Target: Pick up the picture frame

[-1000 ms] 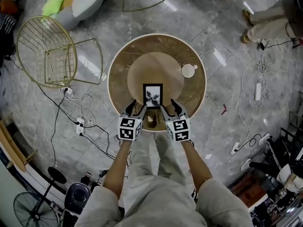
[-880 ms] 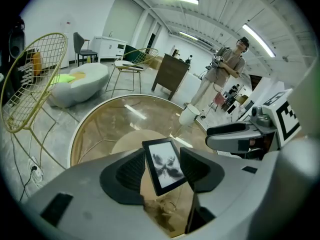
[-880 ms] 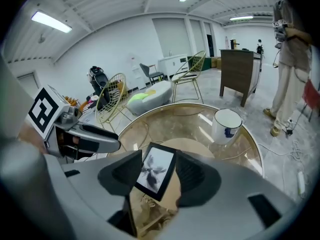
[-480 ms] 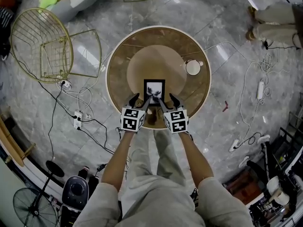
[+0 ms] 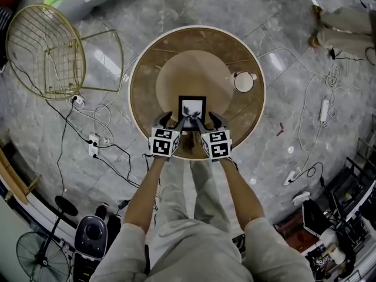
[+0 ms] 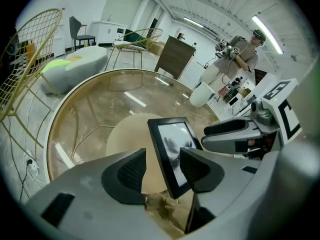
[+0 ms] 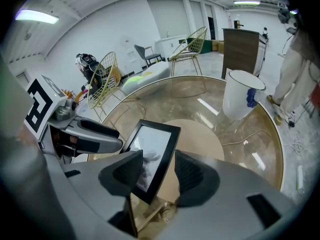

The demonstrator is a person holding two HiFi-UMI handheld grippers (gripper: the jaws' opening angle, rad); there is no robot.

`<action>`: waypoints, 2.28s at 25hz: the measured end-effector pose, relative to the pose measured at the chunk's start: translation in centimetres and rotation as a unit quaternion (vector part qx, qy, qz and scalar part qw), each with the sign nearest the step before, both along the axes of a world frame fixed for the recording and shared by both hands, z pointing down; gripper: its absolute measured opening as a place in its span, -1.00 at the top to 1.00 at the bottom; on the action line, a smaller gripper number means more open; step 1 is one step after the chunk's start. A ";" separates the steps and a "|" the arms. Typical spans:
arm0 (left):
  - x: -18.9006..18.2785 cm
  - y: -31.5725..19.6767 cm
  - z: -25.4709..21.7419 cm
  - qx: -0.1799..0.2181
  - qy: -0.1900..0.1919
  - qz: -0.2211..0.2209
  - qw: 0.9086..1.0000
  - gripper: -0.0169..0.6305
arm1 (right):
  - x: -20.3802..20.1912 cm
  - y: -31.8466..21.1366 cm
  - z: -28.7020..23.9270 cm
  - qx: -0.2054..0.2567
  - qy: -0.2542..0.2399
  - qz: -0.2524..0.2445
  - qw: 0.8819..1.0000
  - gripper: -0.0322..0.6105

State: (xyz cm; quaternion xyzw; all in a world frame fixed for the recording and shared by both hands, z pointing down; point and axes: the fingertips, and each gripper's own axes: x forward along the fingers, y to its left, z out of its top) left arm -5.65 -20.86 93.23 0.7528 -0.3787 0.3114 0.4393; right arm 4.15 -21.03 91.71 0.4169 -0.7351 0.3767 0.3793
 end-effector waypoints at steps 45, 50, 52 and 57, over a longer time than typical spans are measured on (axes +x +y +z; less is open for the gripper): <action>0.9 0.4 1.5 -0.009 -0.011 -0.024 1.000 0.70 | 0.5 0.8 2.8 -0.042 0.010 0.058 0.997 0.65; 1.0 0.8 1.2 -0.010 -0.010 -0.027 1.000 0.71 | 0.6 1.0 2.6 -0.038 0.013 0.057 0.998 0.65; 1.1 0.7 1.0 -0.007 -0.011 -0.026 1.000 0.71 | 0.6 1.0 2.3 -0.035 0.015 0.056 0.998 0.65; 1.0 0.1 -0.1 0.007 -0.012 -0.030 0.999 0.71 | 0.6 0.3 0.8 -0.015 0.018 0.055 0.998 0.66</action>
